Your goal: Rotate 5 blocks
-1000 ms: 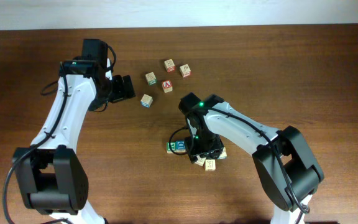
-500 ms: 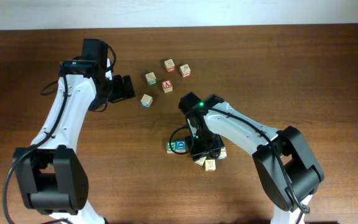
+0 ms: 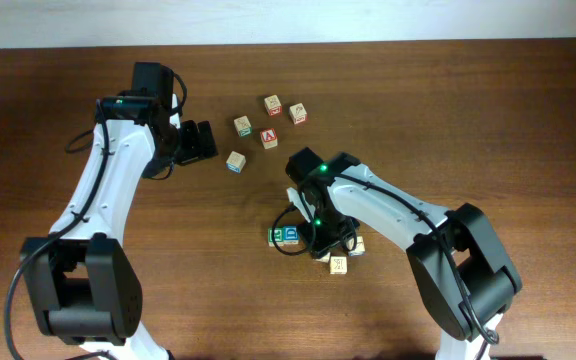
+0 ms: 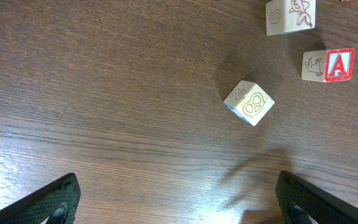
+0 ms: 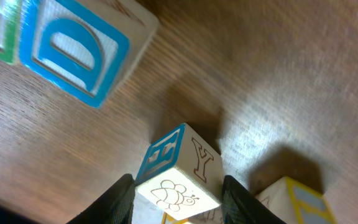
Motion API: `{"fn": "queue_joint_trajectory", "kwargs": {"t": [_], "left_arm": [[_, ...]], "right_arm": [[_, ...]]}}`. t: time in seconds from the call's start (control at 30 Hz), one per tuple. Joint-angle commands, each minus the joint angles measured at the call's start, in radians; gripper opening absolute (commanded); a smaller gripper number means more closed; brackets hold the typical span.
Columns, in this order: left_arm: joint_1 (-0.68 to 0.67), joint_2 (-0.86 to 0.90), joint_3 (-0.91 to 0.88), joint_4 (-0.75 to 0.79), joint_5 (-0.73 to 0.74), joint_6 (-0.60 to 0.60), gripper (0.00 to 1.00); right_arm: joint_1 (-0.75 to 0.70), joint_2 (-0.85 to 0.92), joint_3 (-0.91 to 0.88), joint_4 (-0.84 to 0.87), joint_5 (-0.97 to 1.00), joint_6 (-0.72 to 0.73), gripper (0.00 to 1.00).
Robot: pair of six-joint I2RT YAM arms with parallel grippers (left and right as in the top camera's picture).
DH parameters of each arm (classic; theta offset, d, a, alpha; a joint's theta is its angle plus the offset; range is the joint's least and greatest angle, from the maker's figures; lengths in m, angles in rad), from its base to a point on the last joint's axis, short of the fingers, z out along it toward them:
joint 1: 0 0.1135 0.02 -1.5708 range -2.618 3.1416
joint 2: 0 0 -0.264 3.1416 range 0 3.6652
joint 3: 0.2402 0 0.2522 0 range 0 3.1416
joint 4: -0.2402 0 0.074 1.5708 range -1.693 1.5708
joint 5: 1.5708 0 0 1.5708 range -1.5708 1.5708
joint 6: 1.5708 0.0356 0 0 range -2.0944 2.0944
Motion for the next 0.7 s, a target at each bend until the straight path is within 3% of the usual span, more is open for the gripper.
{"fn": "queue_joint_trajectory", "kwargs": {"t": [0.0, 0.6, 0.67], "left_arm": [[0.000, 0.003, 0.016, -0.001, -0.007, 0.015, 0.99], [0.000, 0.003, 0.016, -0.001, -0.007, 0.016, 0.99], [0.000, 0.003, 0.016, -0.001, -0.007, 0.016, 0.99]], "right_arm": [[0.005, 0.006, -0.014, 0.074, 0.056, -0.093, 0.43], [0.005, 0.006, -0.009, 0.152, 0.097, -0.129, 0.44], [0.005, 0.006, -0.001, 0.152, 0.096, -0.128, 0.49]]}}
